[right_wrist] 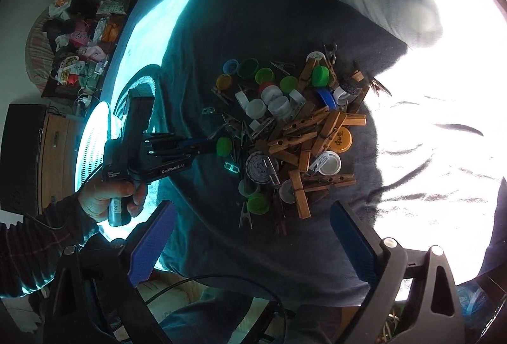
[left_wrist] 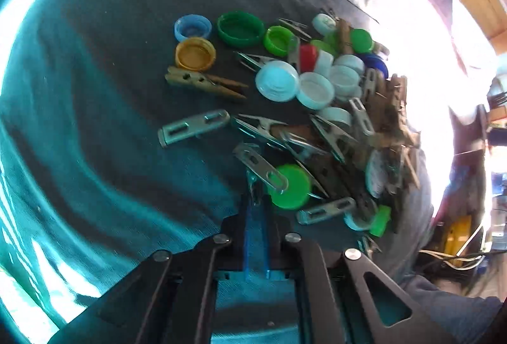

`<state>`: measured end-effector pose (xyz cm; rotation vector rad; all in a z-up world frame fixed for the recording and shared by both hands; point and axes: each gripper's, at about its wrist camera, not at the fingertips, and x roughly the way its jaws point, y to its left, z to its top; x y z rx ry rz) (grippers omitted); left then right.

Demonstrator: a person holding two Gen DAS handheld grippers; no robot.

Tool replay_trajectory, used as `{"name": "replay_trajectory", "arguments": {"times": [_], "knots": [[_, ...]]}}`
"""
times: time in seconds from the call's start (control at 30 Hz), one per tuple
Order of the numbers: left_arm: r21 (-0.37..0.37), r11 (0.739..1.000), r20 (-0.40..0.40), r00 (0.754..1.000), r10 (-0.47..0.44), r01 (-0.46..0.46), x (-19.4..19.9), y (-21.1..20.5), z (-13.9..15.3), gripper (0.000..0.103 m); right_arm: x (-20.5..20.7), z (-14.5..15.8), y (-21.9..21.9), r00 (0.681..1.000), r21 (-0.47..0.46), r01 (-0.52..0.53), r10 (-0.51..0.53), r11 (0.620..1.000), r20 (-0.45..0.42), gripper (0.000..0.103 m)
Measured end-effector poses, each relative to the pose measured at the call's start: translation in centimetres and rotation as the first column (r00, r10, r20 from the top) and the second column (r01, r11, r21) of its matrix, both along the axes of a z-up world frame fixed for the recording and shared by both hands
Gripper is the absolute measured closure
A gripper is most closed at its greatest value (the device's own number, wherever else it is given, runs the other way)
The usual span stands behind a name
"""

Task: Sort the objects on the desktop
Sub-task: 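Grasp a silver metal clip with the left tool while the right tool grasps another clip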

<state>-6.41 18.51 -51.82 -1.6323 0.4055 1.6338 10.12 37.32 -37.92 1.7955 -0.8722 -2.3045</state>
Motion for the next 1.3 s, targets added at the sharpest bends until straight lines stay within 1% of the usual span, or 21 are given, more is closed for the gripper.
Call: {"name": "replay_trajectory", "arguments": {"times": [0.07, 0.1, 0.3, 0.43, 0.47, 0.5, 0.53, 0.6, 0.67, 0.7, 0.8, 0.83, 0.87, 0.9, 0.93, 0.97, 1.0, 1.03, 1.13, 1.23, 1.3], "knots": [[0.005, 1.0, -0.029, 0.999, 0.017, -0.017, -0.4, -0.4, 0.8, 0.097, -0.1, -0.2, 0.1, 1.0, -0.001, 0.002, -0.002, 1.0, -0.001, 0.006], [0.012, 0.999, -0.026, 0.999, 0.042, -0.042, -0.9, -0.6, 1.0, 0.097, -0.1, -0.4, 0.1, 1.0, -0.002, 0.004, -0.004, 1.0, 0.001, 0.006], [0.067, 0.976, 0.049, 0.978, 0.203, -0.206, -4.0, -1.7, 2.8, 0.097, -0.5, -1.2, 0.4, 1.0, -0.011, 0.013, -0.013, 1.0, 0.01, 0.006], [0.101, 0.945, 0.118, 0.947, 0.299, -0.311, -5.5, -2.6, 3.4, 0.097, -0.7, -1.4, 0.5, 1.0, -0.016, 0.014, -0.013, 1.0, 0.009, 0.006], [0.083, 0.947, 0.117, 0.947, 0.299, -0.309, -5.2, -2.5, 3.2, 0.093, -0.7, -1.6, 0.5, 1.0, -0.018, 0.012, -0.012, 1.0, 0.012, 0.006], [0.048, 0.953, 0.104, 0.95, 0.294, -0.3, -5.4, -2.3, 2.8, 0.092, -0.8, -1.8, 0.4, 1.0, -0.018, 0.01, -0.01, 1.0, 0.016, 0.006], [0.033, 0.953, 0.089, 0.951, 0.296, -0.3, -5.9, -2.3, 2.5, 0.09, -0.8, -2.0, 0.4, 1.0, -0.018, 0.009, -0.008, 1.0, 0.019, 0.006], [0.029, 0.949, 0.097, 0.946, 0.309, -0.313, -6.3, -2.6, 2.3, 0.085, -0.8, -2.2, 0.5, 1.0, -0.021, 0.009, -0.009, 1.0, 0.02, 0.005], [0.002, 0.953, 0.051, 0.952, 0.303, -0.303, -6.7, -2.7, 2.2, 0.079, -0.9, -2.2, 0.6, 1.0, -0.019, 0.011, -0.01, 1.0, 0.019, 0.005], [0.003, 0.952, 0.05, 0.951, 0.305, -0.305, -7.0, -2.8, 2.2, 0.077, -1.0, -2.3, 0.6, 1.0, -0.018, 0.011, -0.01, 1.0, 0.019, 0.005], [0.002, 0.955, 0.025, 0.955, 0.296, -0.296, -7.5, -3.0, 2.3, 0.075, -1.1, -2.5, 0.7, 1.0, -0.017, 0.009, -0.008, 1.0, 0.023, 0.005], [-0.007, 0.96, 0.005, 0.96, 0.279, -0.279, -6.8, -2.0, 1.1, 0.075, -1.3, -2.7, 0.7, 1.0, -0.018, 0.004, -0.004, 1.0, 0.023, 0.005], [-0.014, 0.965, -0.013, 0.965, 0.263, -0.264, -5.8, -1.7, 1.1, 0.075, -1.5, -2.8, 0.7, 1.0, -0.023, -0.002, 0.003, 1.0, 0.024, 0.006], [-0.026, 0.965, -0.032, 0.965, 0.259, -0.26, -5.9, -1.9, 1.3, 0.084, -1.7, -2.9, 0.6, 1.0, -0.025, -0.009, 0.009, 1.0, 0.023, 0.009], [-0.032, 0.962, -0.038, 0.963, 0.268, -0.269, -6.1, -2.3, 1.7, 0.086, -2.0, -2.9, 0.5, 1.0, -0.026, -0.014, 0.015, 1.0, 0.016, 0.016], [-0.024, 0.957, -0.031, 0.957, 0.289, -0.29, -6.3, -2.8, 2.2, 0.086, -2.4, -2.7, 0.4, 1.0, -0.028, -0.024, 0.024, 0.999, -0.001, 0.028], [-0.021, 0.951, -0.046, 0.95, 0.308, -0.309, -6.3, -3.5, 3.0, 0.086, -2.9, -2.5, 0.2, 0.999, -0.024, -0.042, 0.041, 0.999, -0.024, 0.035], [-0.017, 0.946, -0.064, 0.945, 0.321, -0.323, -6.3, -4.2, 3.9, 0.086, -3.7, -2.1, -0.2, 0.996, -0.006, -0.071, 0.07, 0.997, -0.051, 0.044], [0.004, 0.921, -0.077, 0.918, 0.389, -0.39, -6.1, -6.8, 6.9, 0.086, -6.6, -1.7, -1.9, 0.969, 0.074, -0.197, 0.206, 0.978, -0.139, 0.047], [0.023, 0.889, -0.083, 0.886, 0.457, -0.457, -5.3, -9.5, 10.2, 0.086, -9.7, -2.4, -4.2, 0.918, 0.131, -0.311, 0.333, 0.941, -0.215, 0.047], [0.034, 0.872, -0.094, 0.867, 0.489, -0.488, -4.5, -9.8, 11.3, 0.086, -11.7, -3.5, -6.0, 0.878, 0.163, -0.382, 0.412, 0.91, -0.244, 0.047]]}}
